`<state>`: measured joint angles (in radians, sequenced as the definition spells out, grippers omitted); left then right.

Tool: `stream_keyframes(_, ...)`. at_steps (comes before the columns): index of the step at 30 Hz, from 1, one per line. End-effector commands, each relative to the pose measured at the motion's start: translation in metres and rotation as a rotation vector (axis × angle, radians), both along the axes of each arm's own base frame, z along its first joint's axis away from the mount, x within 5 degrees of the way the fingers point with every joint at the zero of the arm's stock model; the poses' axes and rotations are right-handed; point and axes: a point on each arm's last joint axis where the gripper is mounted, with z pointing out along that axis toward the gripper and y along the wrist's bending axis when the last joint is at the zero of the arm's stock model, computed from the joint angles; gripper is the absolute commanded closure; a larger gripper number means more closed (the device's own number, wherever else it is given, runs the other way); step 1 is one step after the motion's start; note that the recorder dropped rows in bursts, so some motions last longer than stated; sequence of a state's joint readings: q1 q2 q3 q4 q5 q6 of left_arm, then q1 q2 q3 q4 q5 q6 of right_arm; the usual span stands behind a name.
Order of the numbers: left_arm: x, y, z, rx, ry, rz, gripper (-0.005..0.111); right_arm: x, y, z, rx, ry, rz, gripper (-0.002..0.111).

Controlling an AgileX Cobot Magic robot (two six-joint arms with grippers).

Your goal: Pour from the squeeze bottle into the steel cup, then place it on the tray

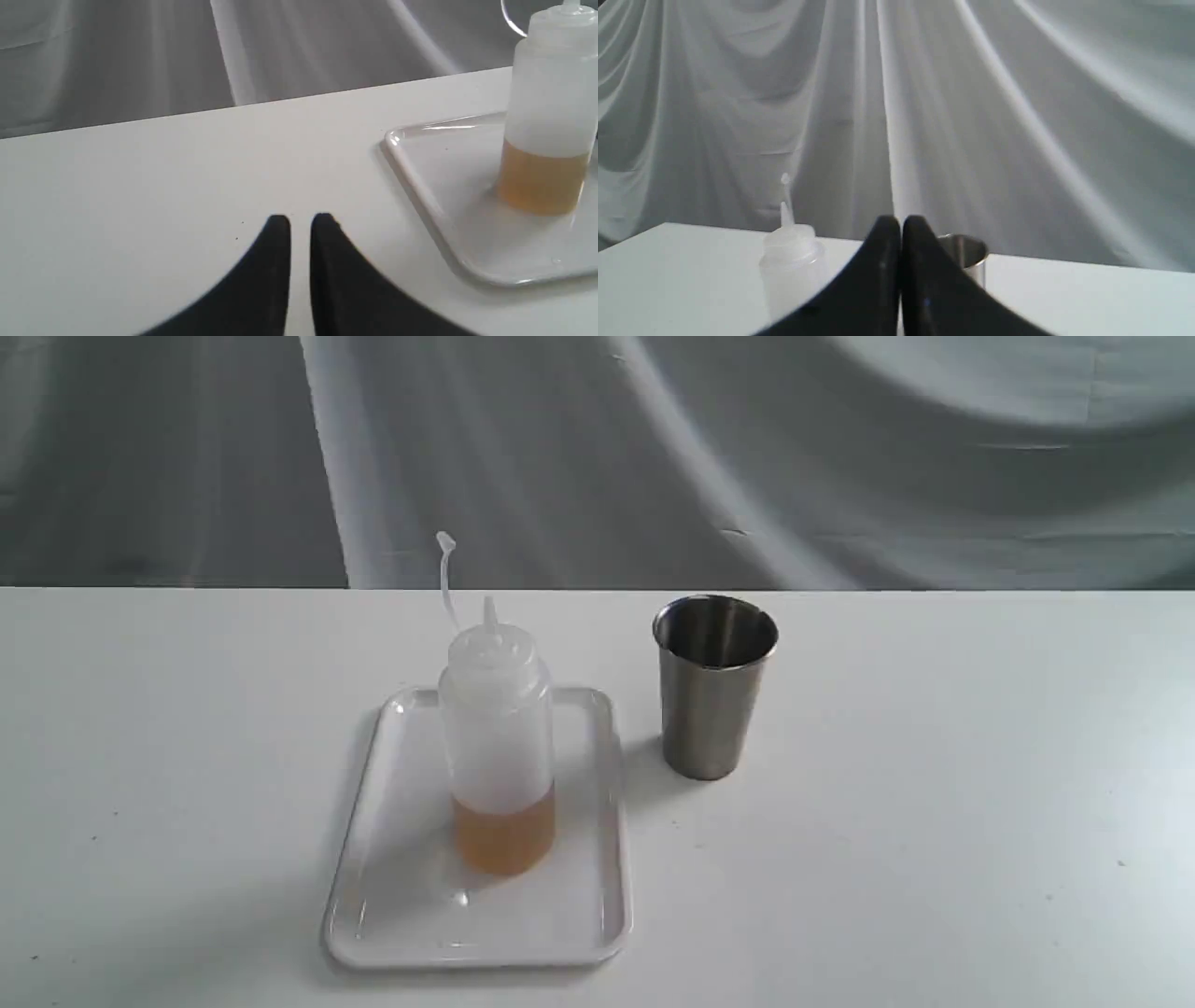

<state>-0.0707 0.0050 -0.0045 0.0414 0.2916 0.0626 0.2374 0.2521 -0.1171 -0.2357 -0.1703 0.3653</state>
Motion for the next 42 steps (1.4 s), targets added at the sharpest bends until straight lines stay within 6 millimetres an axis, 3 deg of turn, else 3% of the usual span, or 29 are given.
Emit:
stream_keyframes(1,0.000,0.000,-0.001,0.001,-0.007,-0.003,0.098,-0.007,-0.006,-0.007,0.006,-0.068,-0.058,0.108)
stream_keyframes(9,0.000,0.000,-0.001,0.001,-0.007,-0.003,0.098,-0.016,-0.015,-0.020,0.006,-0.100,-0.190,0.108)
stream_keyframes(18,0.000,0.000,-0.001,0.001,-0.007,-0.003,0.098,-0.019,-0.023,-0.032,0.029,0.021,-0.301,0.108)
stream_keyframes(42,0.000,0.000,-0.001,0.001,-0.007,-0.003,0.098,-0.020,-0.029,-0.059,-0.011,0.266,-0.369,0.108)
